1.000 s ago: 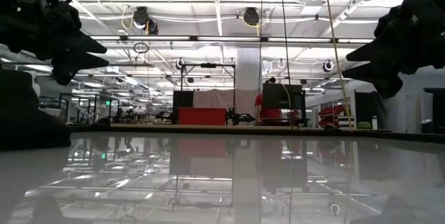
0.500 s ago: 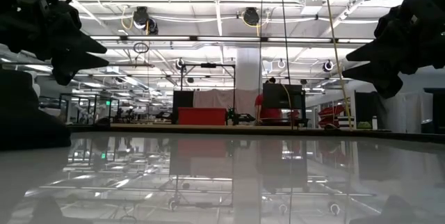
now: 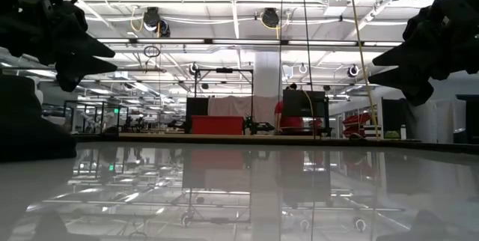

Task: Roll towel

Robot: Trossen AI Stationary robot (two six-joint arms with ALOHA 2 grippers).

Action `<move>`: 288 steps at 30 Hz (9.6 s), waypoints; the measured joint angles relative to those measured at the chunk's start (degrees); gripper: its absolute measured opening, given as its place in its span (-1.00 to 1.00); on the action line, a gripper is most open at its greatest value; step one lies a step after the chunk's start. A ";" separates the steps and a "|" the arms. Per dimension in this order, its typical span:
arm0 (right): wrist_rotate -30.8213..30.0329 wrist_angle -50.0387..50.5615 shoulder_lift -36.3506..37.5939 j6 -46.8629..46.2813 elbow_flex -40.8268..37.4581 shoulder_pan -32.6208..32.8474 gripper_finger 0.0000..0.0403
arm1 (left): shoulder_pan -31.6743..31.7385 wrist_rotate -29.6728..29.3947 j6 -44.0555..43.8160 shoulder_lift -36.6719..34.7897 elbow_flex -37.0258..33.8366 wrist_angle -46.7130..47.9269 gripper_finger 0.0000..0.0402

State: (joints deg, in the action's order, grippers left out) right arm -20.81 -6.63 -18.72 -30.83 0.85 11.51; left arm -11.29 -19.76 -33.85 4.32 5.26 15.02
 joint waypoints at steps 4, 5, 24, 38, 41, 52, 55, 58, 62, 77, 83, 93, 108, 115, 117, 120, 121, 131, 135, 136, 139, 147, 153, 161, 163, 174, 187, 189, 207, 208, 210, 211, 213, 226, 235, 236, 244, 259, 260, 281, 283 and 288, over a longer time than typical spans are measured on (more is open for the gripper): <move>-0.01 0.00 0.00 0.00 0.01 0.00 0.01 | 0.00 -0.01 0.00 0.02 0.02 -0.01 -0.22; -0.01 0.00 0.00 0.00 -0.01 0.00 0.01 | 0.01 -0.01 -0.01 0.01 0.00 0.00 -0.22; 0.00 0.00 0.00 0.00 0.01 0.00 0.01 | 0.02 0.01 -0.02 0.02 0.00 0.01 -0.22; -0.01 0.00 0.01 0.00 0.01 0.00 0.01 | 0.00 0.00 -0.01 0.00 0.01 0.00 -0.22; 0.00 0.00 0.01 0.00 -0.01 0.00 0.01 | 0.00 0.01 -0.02 0.02 0.02 -0.01 -0.22; 0.00 0.00 0.00 0.00 0.01 -0.01 0.01 | 0.01 0.00 -0.01 0.00 0.01 0.00 -0.22; 0.00 0.00 0.02 0.00 0.00 0.00 0.01 | 0.02 -0.01 -0.02 0.00 0.00 0.01 -0.22; -0.01 0.00 0.01 0.00 0.01 -0.01 0.01 | 0.00 0.01 0.00 0.00 0.00 0.01 -0.22; -0.01 0.00 0.02 0.00 0.01 0.00 0.01 | 0.01 0.00 -0.02 0.00 0.01 -0.01 -0.22; -0.01 0.00 0.02 0.00 0.01 0.00 0.01 | 0.00 -0.01 -0.01 0.02 0.01 0.00 -0.22; -0.01 -0.02 0.02 0.00 0.01 0.00 0.01 | 0.00 0.01 0.00 0.00 0.02 -0.01 -0.22; -0.04 -16.78 0.00 9.93 -0.04 -0.04 0.01 | 0.01 0.00 -0.01 0.02 0.01 0.00 -0.22; 8.02 -39.76 -2.91 30.38 12.95 -0.04 0.01 | 0.01 0.00 -0.01 0.02 0.01 -0.01 -0.22; 9.26 -16.82 -15.46 33.64 32.42 -0.04 0.01 | 0.00 -0.01 0.00 0.02 0.02 -0.01 -0.22; 9.53 -10.53 -19.84 34.54 37.14 -0.04 0.01 | 0.00 0.01 -0.02 0.02 0.00 -0.01 -0.22; 10.85 -3.71 -26.58 36.43 42.97 -0.04 0.01 | 0.01 -0.01 0.00 0.02 0.00 -0.01 -0.22; 10.89 -2.14 -28.78 36.91 44.58 -0.02 0.01 | 0.01 0.00 0.00 0.02 0.01 -0.01 -0.22; 14.14 4.29 -46.51 38.60 53.00 -0.04 0.01 | 0.02 -0.01 0.00 0.02 0.02 -0.05 -0.22; 15.36 4.06 -52.93 38.60 54.15 -0.02 0.01 | 0.00 0.01 0.00 0.02 0.00 -0.09 -0.22; 15.38 3.65 -54.51 38.60 54.30 -0.02 0.01 | 0.02 0.01 0.00 0.02 0.00 -0.10 -0.22; 15.60 0.62 -59.33 38.60 54.56 -0.04 0.01 | 0.01 -0.01 -0.02 0.02 -0.01 -0.30 -0.22; 22.96 -14.53 -72.70 37.64 54.59 0.00 0.01 | 0.00 0.01 0.00 0.02 -0.02 -0.47 -0.22; 24.18 -24.38 -83.38 37.31 56.03 -0.03 0.01 | 0.01 0.01 -0.02 0.02 -0.02 -0.51 -0.22; 26.82 -23.37 -98.90 37.33 69.56 -0.04 0.01 | 0.00 0.01 -0.02 0.02 -0.02 -0.58 -0.22; 26.87 -21.20 -102.32 37.73 73.84 -0.02 0.01 | 0.00 0.01 -0.01 0.02 -0.02 -0.58 -0.22; 26.51 -9.45 -117.27 40.98 91.54 -0.28 0.01 | 0.00 0.01 -0.01 0.04 -0.02 -0.66 -0.22; 25.17 -5.06 -125.06 45.02 100.89 -0.79 -0.11 | 0.01 0.01 -0.01 0.02 -0.02 -0.80 -0.22; 24.75 -4.78 -125.28 45.03 100.98 -0.63 -0.30 | 0.00 0.01 -0.02 0.00 -0.02 -0.80 -0.22; 6.71 29.91 -109.04 56.94 100.83 2.94 -0.99 | 0.00 0.01 -0.02 0.02 -0.02 -0.85 -0.22; 6.52 32.36 -107.66 56.49 100.86 3.02 -0.99 | 0.02 0.01 0.00 0.00 -0.02 -0.88 -0.22; 5.59 36.52 -105.00 55.05 100.83 3.24 -1.00 | 0.00 0.00 -0.01 0.02 -0.02 -0.88 -0.22; 5.46 38.55 -103.60 54.30 100.83 3.27 -1.00 | 0.01 0.01 -0.01 0.00 -0.02 -0.87 -0.22; 5.40 41.97 -100.73 52.60 100.83 3.23 -1.00 | 0.01 0.01 -0.01 0.02 -0.02 -0.88 -0.22; 13.21 75.69 -88.96 34.54 100.83 2.25 -1.00 | 0.00 0.01 -0.02 0.00 -0.02 -1.10 -0.22; 12.93 79.83 -89.29 29.46 100.81 4.21 -1.00 | 0.01 -3.07 0.14 0.00 -0.07 -1.54 -0.22; 12.91 79.72 -89.29 29.29 100.81 4.34 -1.00 | 0.02 -3.21 0.15 0.01 -0.07 -1.56 -0.22; 13.21 76.28 -89.31 29.83 100.81 5.70 -1.00 | 0.02 -7.73 1.17 0.31 -0.17 -7.27 -0.22; 13.19 71.00 -89.29 25.70 100.75 6.67 -1.00 | 0.00 13.01 19.35 22.43 -0.11 -31.64 -0.22; 13.19 71.08 -89.30 25.22 100.75 6.69 -1.00 | 0.00 14.12 19.61 24.68 -0.09 -33.43 -0.22; 9.96 67.13 -89.31 20.94 100.75 6.54 -1.00 | -7.57 14.98 25.75 74.48 8.09 -55.07 -0.22; 9.98 66.62 -89.31 20.89 100.75 6.46 -1.00 | -8.15 14.96 27.36 78.68 10.94 -55.05 -0.22; 9.99 66.29 -89.31 19.31 100.75 6.45 -1.00 | -8.64 14.58 30.45 87.64 17.04 -54.77 -0.21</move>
State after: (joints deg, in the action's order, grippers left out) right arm -10.82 59.66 -108.03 -11.52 101.60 17.96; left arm -19.93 -5.18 -3.39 91.96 22.30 -39.76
